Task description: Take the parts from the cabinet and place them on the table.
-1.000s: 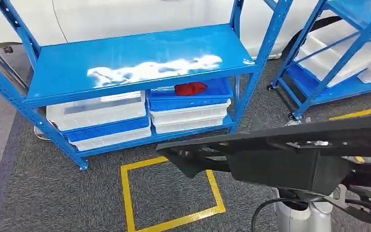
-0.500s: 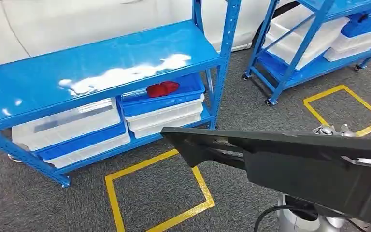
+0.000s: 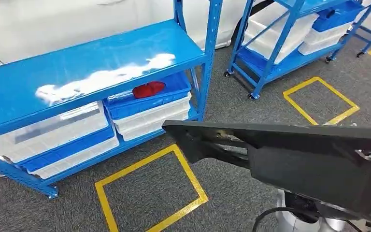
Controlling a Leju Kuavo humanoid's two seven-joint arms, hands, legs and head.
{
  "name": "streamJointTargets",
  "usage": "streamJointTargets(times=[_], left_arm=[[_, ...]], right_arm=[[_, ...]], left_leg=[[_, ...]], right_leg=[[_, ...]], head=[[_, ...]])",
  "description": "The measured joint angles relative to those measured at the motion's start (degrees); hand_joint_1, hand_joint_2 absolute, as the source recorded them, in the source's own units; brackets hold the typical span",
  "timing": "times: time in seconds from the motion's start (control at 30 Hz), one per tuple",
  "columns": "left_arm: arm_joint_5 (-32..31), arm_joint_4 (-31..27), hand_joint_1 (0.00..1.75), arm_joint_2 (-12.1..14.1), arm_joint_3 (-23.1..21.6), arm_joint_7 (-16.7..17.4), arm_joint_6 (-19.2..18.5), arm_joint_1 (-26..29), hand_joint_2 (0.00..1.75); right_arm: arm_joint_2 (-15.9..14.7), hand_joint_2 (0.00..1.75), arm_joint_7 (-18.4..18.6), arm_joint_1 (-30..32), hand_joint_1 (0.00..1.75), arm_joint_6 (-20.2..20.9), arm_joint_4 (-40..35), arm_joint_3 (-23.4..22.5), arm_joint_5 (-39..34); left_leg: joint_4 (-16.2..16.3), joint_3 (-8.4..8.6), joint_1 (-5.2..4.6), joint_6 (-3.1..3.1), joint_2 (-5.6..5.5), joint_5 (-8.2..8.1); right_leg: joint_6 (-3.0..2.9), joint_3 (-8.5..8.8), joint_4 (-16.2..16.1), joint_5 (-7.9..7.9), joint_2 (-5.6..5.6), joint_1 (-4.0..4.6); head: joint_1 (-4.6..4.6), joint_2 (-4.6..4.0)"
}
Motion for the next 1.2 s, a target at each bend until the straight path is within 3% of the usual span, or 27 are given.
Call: streamJointTargets(times=[0.03, 0.07, 0.1, 0.13, 0.17, 0.27, 0.3, 0.37, 0.43, 0.47, 0.53, 0.57, 0.6, 0.63, 0.67, 0.77, 0.8, 0.83, 0.87, 0.93, 0.97, 1.0, 1.03, 1.1, 1.13, 1.17, 1.2], left_arm=[[-0.35, 0.00, 0.00, -0.09, -0.02, 0.09, -0.02, 0.40, 1.75], [-0.81, 0.00, 0.00, -0.11, -0.02, 0.20, -0.02, 0.47, 1.75], [-0.92, 0.00, 0.00, -0.13, -0.04, 0.24, -0.09, 0.43, 1.75], [-1.75, 0.00, 0.00, -0.50, -0.50, 0.24, -0.92, -0.07, 1.75], [-2.01, 0.00, 0.00, -0.68, -0.87, 0.20, -1.31, -0.16, 1.75], [-1.94, 0.02, 0.00, -1.07, -0.98, -0.22, -1.51, -0.38, 1.75], [-1.88, 0.00, 0.00, -1.22, -0.98, -0.37, -1.53, -0.56, 1.75], [-1.81, 0.02, 0.00, -1.51, -0.98, -0.63, -1.66, -0.49, 1.75], [-1.75, 0.02, 0.00, -1.55, -0.98, -0.68, -1.66, -0.21, 1.75], [-1.66, 0.02, 0.00, -1.62, -0.98, -0.70, -1.66, -0.13, 1.75], [-1.14, 0.02, 0.00, -1.75, -0.94, -0.85, -1.62, -0.19, 1.75], [-1.05, 0.02, 0.00, -1.79, -0.92, -0.89, -1.60, -0.23, 1.75], [-0.94, 0.02, 0.00, -1.81, -0.90, -0.92, -1.55, -0.25, 1.75], [-0.98, 0.02, 0.00, -1.84, -0.90, -0.83, -1.51, -0.16, 1.75], [-1.18, 0.02, 0.00, -1.92, -0.90, -0.66, -1.42, -0.13, 1.75], [-1.81, 0.02, 0.00, -1.97, -0.90, 0.26, -1.18, -0.36, 1.75], [-1.97, 0.02, 0.00, -2.10, -0.92, 0.40, -1.18, -0.48, 1.75], [-2.01, 0.02, 0.00, -2.12, -0.92, 0.42, -1.18, -0.60, 1.75], [-2.05, 0.02, 0.00, -2.12, -0.92, 0.42, -1.18, -0.50, 1.75], [-2.32, 0.02, 0.00, -2.19, -0.92, 0.59, -1.18, -0.15, 1.75], [-2.36, 0.02, 0.00, -2.19, -0.92, 0.66, -1.20, -0.13, 1.75], [-2.45, 0.02, 0.00, -2.25, -0.92, 0.83, -1.20, -0.19, 1.75], [-2.60, 0.02, 0.00, -2.43, -0.96, 0.94, -1.20, -0.27, 1.75], [-2.88, 0.02, 0.00, -2.76, -1.01, 1.09, -1.27, -0.45, 1.75], [-2.95, 0.02, 0.00, -3.13, -1.01, 1.09, -1.36, -0.47, 1.75], [-2.95, 0.02, 0.00, -3.48, -1.01, 1.07, -1.40, -0.43, 1.75], [-2.99, 0.02, 0.00, -3.56, -1.01, 1.09, -1.42, -0.43, 1.75]], right_arm=[[-0.09, 1.75, 0.00, 0.26, 1.75, -0.45, 0.00, 0.00, 0.09], [-0.32, 1.75, 0.00, 0.39, 1.75, -0.79, 0.00, 0.00, 0.39], [-0.41, 1.75, 0.00, 0.49, 1.75, -0.90, 0.00, 0.00, 0.59], [-1.33, 1.75, 0.00, 1.91, 1.75, -3.51, -1.03, 0.53, 2.93], [-2.82, 1.75, 0.00, 2.43, 1.75, -6.01, -1.53, 2.64, 3.89], [-4.44, 1.75, 0.00, 3.14, 1.75, -8.26, -1.62, 5.86, 4.94], [-4.85, 1.75, 0.02, 3.17, 1.75, -9.12, -1.70, 6.83, 5.13], [-5.64, 1.75, 0.00, 2.82, 1.75, -10.41, -1.77, 8.83, 5.13], [-6.20, 1.75, 0.00, 2.78, 1.75, -10.89, -1.75, 10.27, 4.92], [-6.42, 1.75, 0.00, 2.77, 1.75, -10.96, -1.75, 10.80, 4.92], [-6.86, 1.75, 0.02, 2.74, 1.75, -11.02, -1.77, 11.84, 4.98], [-7.04, 1.75, 0.02, 2.73, 1.75, -11.11, -1.77, 12.27, 4.98], [-7.19, 1.75, 0.00, 2.70, 1.75, -11.28, -1.77, 12.63, 4.98], [-7.34, 1.75, 0.00, 2.68, 1.75, -11.76, -1.77, 13.03, 5.00], [-7.56, 1.75, 0.00, 2.64, 1.75, -12.12, -1.79, 13.38, 5.07], [-8.28, 1.75, 0.02, 2.87, 1.75, -12.99, -1.79, 13.53, 5.13], [-8.59, 1.75, 0.02, 2.90, 1.75, -13.14, -1.81, 13.55, 5.16], [-8.87, 1.75, -0.02, 3.00, 1.75, -13.32, -1.95, 13.55, 5.18], [-9.09, 1.75, 0.00, 2.97, 1.75, -13.43, -1.97, 13.60, 5.33], [-9.40, 1.75, 0.00, 3.32, 1.75, -13.97, -1.97, 13.64, 5.49], [-9.57, 1.75, 0.00, 3.54, 1.75, -14.13, -1.97, 13.66, 5.68], [-9.75, 1.75, 0.00, 3.72, 1.75, -14.32, -1.97, 13.68, 5.92], [-9.94, 1.75, 0.00, 3.76, 1.75, -14.74, -1.97, 13.86, 6.07], [-10.38, 1.75, 0.00, 3.78, 1.75, -15.22, -1.97, 14.34, 6.18], [-10.56, 1.75, 0.00, 3.78, 1.75, -15.22, -1.99, 14.54, 6.18], [-10.69, 1.75, 0.00, 3.73, 1.75, -15.22, -1.97, 14.82, 6.16], [-10.82, 1.75, -0.02, 3.77, 1.75, -15.22, -1.99, 15.02, 6.12]], left_leg=[[0.03, -0.04, -0.18, 0.08, 1.39, -0.05], [0.12, -0.16, -0.22, 0.08, 2.48, -0.06], [0.12, -0.17, -0.23, 0.07, 2.88, -0.08], [0.26, 0.26, -0.27, -0.41, 5.13, -0.54], [0.40, 0.49, -0.79, -1.03, 6.15, -0.89], [0.09, 0.98, -0.80, -2.00, 8.11, -1.03], [0.59, 0.82, -0.42, -2.38, 7.02, -1.74], [6.30, -1.55, -0.25, -2.60, 2.63, -5.56], [16.03, -6.08, -0.25, -2.83, 1.29, -9.78], [18.64, -7.44, -0.25, -2.89, 1.20, -10.13], [15.38, -6.19, -0.23, -2.79, 1.15, -6.65], [10.71, -4.15, -0.16, -2.70, 0.91, -3.92], [5.55, -1.85, 0.02, -2.60, -0.39, -1.32], [1.95, -0.41, 0.29, -2.36, -3.45, -0.79], [0.95, -0.11, 0.27, -2.23, -3.71, -1.17], [1.23, -0.16, -0.18, -1.39, -2.24, -0.94], [0.58, -0.01, 0.51, -0.74, -1.43, -0.49], [0.45, 0.04, 0.29, -0.34, -0.66, -0.36], [0.44, 0.01, 0.13, 0.08, 0.04, -0.37], [0.46, -0.04, -0.24, 0.25, 1.63, -0.49], [0.49, -0.09, -0.32, 0.28, 2.46, -0.53], [0.49, -0.06, -0.37, 0.26, 3.22, -0.59], [0.49, 0.01, -0.41, 0.23, 3.86, -0.69], [0.49, 0.40, -0.44, -0.06, 5.12, -0.97], [0.49, 0.65, -0.57, -0.29, 5.57, -1.15], [0.70, 0.62, -0.98, -0.72, 5.96, -1.44], [0.62, 0.68, -0.94, -0.89, 6.47, -1.44]], right_leg=[[0.35, -3.59, 7.69, -3.62, -0.76, -0.31], [0.59, -5.71, 12.10, -4.85, -0.85, -0.53], [0.67, -5.92, 12.57, -4.64, -0.88, -0.62], [0.25, 2.63, -2.68, 2.83, -3.57, -0.56], [-0.90, 3.79, -5.55, 2.50, -6.04, 0.28], [-1.73, 3.40, -5.73, 2.73, -3.83, 0.35], [-2.16, 3.69, -6.18, 3.10, -3.22, -0.20], [-2.76, 3.53, -6.32, 3.32, -2.10, -0.24], [-2.90, 3.38, -6.29, 3.39, -0.55, -0.13], [-2.90, 3.37, -6.27, 3.40, 0.20, -0.07], [-2.84, 3.48, -6.09, 3.42, 1.86, -0.09], [-2.73, 3.55, -5.96, 3.36, 2.59, -0.13], [-2.52, 3.60, -5.75, 3.28, 3.31, -0.18], [-2.18, 3.39, -5.46, 3.18, 3.94, -0.11], [-1.76, 2.95, -4.98, 3.19, 4.80, 0.01], [-0.50, 2.43, -5.44, 3.81, 6.39, -0.22], [-0.21, 2.24, -5.13, 3.63, 6.51, -0.32], [-0.05, 1.65, -3.72, 2.49, 3.20, 0.02], [0.17, -0.19, -0.02, 0.14, 0.98, -0.01], [0.48, -4.55, 9.08, -3.91, -0.62, -0.28], [0.60, -6.19, 12.45, -4.77, -0.86, -0.40], [0.68, -6.39, 12.81, -4.15, -0.96, -0.55], [0.64, -5.23, 10.57, -2.52, -1.15, -0.61], [0.22, 0.62, 0.02, 2.24, -2.62, -0.52], [-0.21, 3.12, -4.41, 2.97, -5.20, -0.19], [-0.66, 3.35, -5.26, 2.51, -5.91, 0.57], [-0.97, 3.10, -5.21, 2.66, -5.01, 0.53]], head=[[0.00, 0.00], [0.00, 0.00], [0.00, 0.00], [0.00, 0.00], [0.00, 0.00], [0.00, 0.00], [0.00, 0.00], [0.00, 0.00], [0.00, 0.00], [0.00, 0.00], [0.00, 0.00], [0.00, 0.00], [0.00, 0.00], [0.00, 0.00], [0.00, 0.00], [0.00, 0.00], [0.00, 0.00], [0.02, 0.00], [0.00, 0.00], [0.00, 0.00], [0.00, 0.00], [0.00, 0.00], [0.00, 0.00], [0.00, 0.00], [0.02, 0.00], [0.02, 0.00], [0.00, 0.00]])
